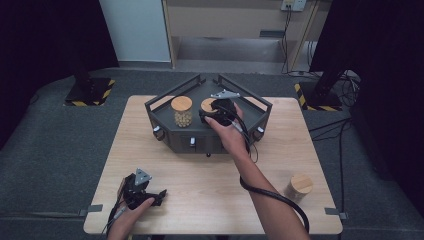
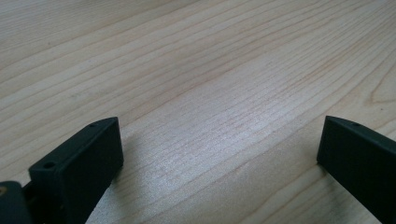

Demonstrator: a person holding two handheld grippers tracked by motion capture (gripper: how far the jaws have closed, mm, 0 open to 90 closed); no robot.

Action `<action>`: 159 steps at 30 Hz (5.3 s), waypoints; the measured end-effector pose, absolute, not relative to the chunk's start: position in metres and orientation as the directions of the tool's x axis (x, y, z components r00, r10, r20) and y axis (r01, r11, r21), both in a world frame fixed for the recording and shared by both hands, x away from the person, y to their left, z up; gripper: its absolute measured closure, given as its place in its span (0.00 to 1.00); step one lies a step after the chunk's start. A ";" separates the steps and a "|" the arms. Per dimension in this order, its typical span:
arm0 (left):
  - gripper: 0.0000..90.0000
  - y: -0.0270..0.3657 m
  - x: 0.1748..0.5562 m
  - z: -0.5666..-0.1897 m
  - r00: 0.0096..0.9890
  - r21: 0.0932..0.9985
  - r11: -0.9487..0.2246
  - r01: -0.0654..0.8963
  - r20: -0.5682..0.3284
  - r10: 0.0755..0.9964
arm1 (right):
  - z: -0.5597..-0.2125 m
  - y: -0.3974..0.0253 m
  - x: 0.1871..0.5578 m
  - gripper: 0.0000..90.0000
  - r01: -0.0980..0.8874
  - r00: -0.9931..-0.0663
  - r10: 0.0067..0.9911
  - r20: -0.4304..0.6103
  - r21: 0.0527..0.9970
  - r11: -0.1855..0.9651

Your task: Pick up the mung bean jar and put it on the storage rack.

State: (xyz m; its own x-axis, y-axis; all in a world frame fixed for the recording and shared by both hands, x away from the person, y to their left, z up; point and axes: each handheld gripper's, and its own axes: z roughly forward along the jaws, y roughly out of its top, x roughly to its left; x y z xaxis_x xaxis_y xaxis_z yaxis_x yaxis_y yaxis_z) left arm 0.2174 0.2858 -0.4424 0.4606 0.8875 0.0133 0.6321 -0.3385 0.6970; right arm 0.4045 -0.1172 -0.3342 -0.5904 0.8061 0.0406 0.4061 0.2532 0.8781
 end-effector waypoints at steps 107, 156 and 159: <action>0.00 0.286 0.218 -0.442 0.463 0.695 -0.343 0.632 0.016 0.886 | -0.303 -0.256 0.313 0.03 0.410 -0.652 0.756 -0.056 0.813 0.414; 0.00 0.285 0.217 -0.442 0.457 0.696 -0.338 0.633 0.016 0.889 | -0.342 -0.358 0.247 0.03 0.467 -0.563 0.826 0.025 0.834 0.294; 0.00 0.285 0.217 -0.442 0.456 0.696 -0.338 0.633 0.016 0.890 | -0.346 -0.363 0.243 0.03 0.471 -0.556 0.831 0.025 0.833 0.290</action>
State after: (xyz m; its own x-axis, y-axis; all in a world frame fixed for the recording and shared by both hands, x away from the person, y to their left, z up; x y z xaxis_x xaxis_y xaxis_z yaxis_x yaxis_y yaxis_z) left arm 0.2171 0.2845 -0.4423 0.4563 0.8897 0.0163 0.6334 -0.3376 0.6963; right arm 0.2428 -0.3633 -0.3461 -0.5556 0.8311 0.0249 0.4713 0.2902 0.8329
